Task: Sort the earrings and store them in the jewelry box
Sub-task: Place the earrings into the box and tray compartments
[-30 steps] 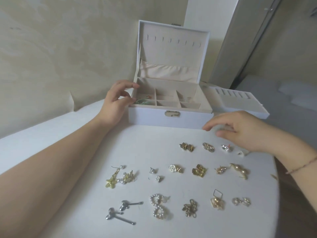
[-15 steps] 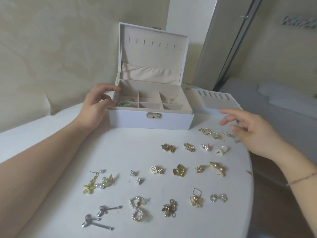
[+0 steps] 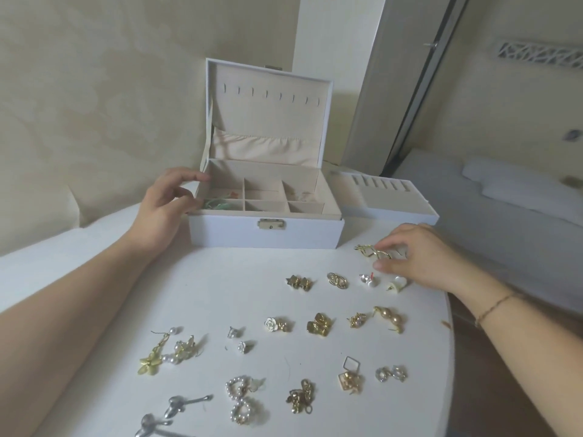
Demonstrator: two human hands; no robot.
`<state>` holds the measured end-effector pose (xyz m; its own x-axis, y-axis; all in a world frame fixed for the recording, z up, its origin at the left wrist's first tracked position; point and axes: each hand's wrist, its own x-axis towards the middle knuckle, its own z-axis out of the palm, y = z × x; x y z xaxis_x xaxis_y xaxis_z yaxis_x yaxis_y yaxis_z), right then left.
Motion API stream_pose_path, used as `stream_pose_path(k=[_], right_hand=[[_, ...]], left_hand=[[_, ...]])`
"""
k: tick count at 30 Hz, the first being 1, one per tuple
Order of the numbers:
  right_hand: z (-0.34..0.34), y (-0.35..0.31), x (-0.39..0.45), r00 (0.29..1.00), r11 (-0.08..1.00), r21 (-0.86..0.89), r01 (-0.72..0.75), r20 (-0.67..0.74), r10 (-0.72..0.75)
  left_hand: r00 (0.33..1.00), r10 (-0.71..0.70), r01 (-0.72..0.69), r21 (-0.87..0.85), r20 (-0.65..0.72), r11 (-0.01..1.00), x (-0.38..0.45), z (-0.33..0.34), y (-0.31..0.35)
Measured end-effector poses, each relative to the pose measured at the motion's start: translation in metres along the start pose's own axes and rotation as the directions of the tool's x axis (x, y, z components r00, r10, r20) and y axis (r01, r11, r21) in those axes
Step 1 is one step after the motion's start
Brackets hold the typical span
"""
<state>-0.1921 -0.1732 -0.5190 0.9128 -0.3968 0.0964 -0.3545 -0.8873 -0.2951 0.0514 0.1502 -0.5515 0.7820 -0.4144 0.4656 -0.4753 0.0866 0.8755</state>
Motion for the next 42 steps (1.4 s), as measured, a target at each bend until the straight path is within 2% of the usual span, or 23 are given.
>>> stream_pose_path(k=[7,11,15,21,28,32,35,42], right_hand=[[0.002,-0.006,0.008,1.0,0.999,0.05,0.011,-0.011,-0.011],[-0.026,-0.027,0.019,0.993,0.961,0.268,0.071,-0.107,-0.043],[-0.04,-0.071,0.065,0.972,0.909,0.381,0.171,-0.219,-0.091],[-0.003,-0.146,0.144,0.987,0.961,0.23,0.151,-0.089,-0.134],[0.039,-0.166,0.182,0.999,0.998,0.054,0.034,0.002,-0.034],[0.046,-0.161,0.181,1.0,0.999,0.041,0.024,0.012,-0.025],[0.038,-0.16,0.178,0.999,0.993,0.105,0.051,0.002,-0.051],[-0.015,-0.147,0.137,0.983,0.959,0.233,0.164,-0.12,-0.139]], left_hand=[[1.0,0.008,-0.008,-0.029,-0.011,1.0,0.002,0.002,0.001],[1.0,0.012,-0.012,-0.012,-0.016,1.0,0.002,0.003,0.0],[1.0,0.004,-0.004,0.01,-0.015,1.0,0.001,0.003,0.001],[1.0,-0.015,0.015,0.024,-0.024,1.0,-0.001,0.005,0.003],[1.0,-0.013,0.013,0.037,-0.018,0.999,0.001,0.004,0.004],[1.0,-0.013,0.014,0.044,-0.021,0.999,0.0,0.004,0.003],[1.0,-0.017,0.018,0.045,-0.021,0.999,0.0,0.004,0.004],[0.999,-0.03,0.031,0.066,-0.013,0.997,0.0,0.002,0.003]])
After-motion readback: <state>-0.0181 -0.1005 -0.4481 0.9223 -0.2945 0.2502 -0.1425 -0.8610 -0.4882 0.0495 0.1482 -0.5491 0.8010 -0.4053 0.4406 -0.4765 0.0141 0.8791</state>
